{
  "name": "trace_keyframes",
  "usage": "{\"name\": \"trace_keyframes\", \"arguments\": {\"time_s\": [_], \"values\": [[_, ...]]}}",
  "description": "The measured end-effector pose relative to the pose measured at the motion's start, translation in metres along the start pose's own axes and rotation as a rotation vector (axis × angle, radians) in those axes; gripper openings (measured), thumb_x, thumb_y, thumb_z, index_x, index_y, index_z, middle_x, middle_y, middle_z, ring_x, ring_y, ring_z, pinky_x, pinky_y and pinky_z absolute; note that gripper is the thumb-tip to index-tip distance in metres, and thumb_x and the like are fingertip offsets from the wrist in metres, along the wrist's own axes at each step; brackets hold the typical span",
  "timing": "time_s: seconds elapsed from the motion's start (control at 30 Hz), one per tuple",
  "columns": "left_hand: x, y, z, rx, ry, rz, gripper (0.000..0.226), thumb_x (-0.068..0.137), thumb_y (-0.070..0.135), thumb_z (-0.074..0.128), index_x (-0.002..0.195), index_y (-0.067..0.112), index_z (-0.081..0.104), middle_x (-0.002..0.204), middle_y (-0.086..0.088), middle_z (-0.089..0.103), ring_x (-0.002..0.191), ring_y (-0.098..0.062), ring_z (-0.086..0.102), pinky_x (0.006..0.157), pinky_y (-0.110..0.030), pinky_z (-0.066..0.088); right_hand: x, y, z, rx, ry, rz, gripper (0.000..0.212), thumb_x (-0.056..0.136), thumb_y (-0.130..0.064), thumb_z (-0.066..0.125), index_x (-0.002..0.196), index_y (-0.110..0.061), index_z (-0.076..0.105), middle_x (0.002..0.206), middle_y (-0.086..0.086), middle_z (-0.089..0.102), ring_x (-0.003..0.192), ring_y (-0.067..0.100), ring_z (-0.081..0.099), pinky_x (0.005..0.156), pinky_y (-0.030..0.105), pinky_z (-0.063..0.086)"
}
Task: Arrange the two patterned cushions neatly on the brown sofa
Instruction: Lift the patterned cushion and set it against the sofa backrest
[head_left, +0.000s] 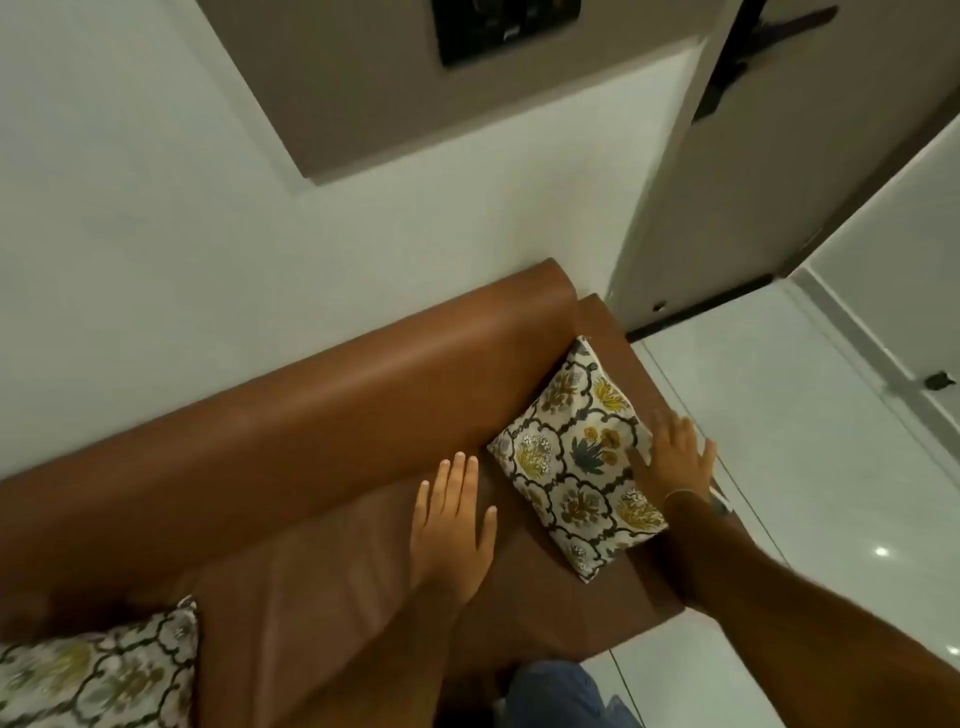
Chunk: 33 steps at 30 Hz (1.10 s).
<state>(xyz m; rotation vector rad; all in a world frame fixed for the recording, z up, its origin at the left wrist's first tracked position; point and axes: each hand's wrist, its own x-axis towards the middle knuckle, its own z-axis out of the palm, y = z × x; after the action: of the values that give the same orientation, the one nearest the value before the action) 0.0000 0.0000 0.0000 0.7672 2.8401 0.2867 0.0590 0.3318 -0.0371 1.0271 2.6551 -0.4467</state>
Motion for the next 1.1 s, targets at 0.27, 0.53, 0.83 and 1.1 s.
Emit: {"name": "trace_keyframes", "arguments": {"time_s": [0.27,0.53,0.83,1.1], "values": [[0.017,-0.008,0.03,-0.081,-0.076,-0.173,0.07,0.109,0.051,0.033,0.17,0.02,0.018,0.177,0.0,0.019,0.164,-0.017,0.008,0.132,-0.051,0.016,0.042,-0.02,0.042,0.095,-0.269,0.165,0.109,0.076,-0.076,0.065,0.158,-0.018,0.023,0.156,0.017,0.042,0.142,0.039,0.039,0.119,0.058,0.023],[0.007,-0.028,0.043,-0.153,-0.182,-0.264,0.075,0.106,0.058,0.021,0.17,0.022,0.007,0.178,0.001,0.014,0.164,-0.016,0.002,0.133,-0.048,0.005,0.034,-0.063,0.056,0.17,-0.403,0.029,0.06,0.081,-0.064,0.069,0.117,-0.016,0.069,0.095,0.008,0.071,0.082,0.032,0.066,0.072,0.042,0.056],[-0.022,-0.072,0.041,-0.2,-0.207,-0.434,0.082,0.098,0.063,0.017,0.169,0.023,0.007,0.174,-0.006,0.028,0.163,-0.024,0.019,0.13,-0.044,0.001,0.003,-0.11,0.018,0.04,-0.224,-0.68,0.023,0.083,-0.027,0.076,0.103,-0.017,0.077,0.087,0.007,0.078,0.077,0.032,0.073,0.064,0.036,0.052],[-0.062,-0.089,0.034,-0.336,-0.268,-0.567,0.074,0.111,0.051,0.034,0.168,0.028,-0.007,0.179,0.005,0.005,0.164,-0.019,0.0,0.128,-0.038,-0.009,0.048,-0.188,0.014,-0.216,-0.266,-1.136,0.086,0.071,-0.005,0.077,0.15,-0.019,0.048,0.079,0.018,0.071,0.072,0.04,0.067,0.058,0.047,0.056]]}}
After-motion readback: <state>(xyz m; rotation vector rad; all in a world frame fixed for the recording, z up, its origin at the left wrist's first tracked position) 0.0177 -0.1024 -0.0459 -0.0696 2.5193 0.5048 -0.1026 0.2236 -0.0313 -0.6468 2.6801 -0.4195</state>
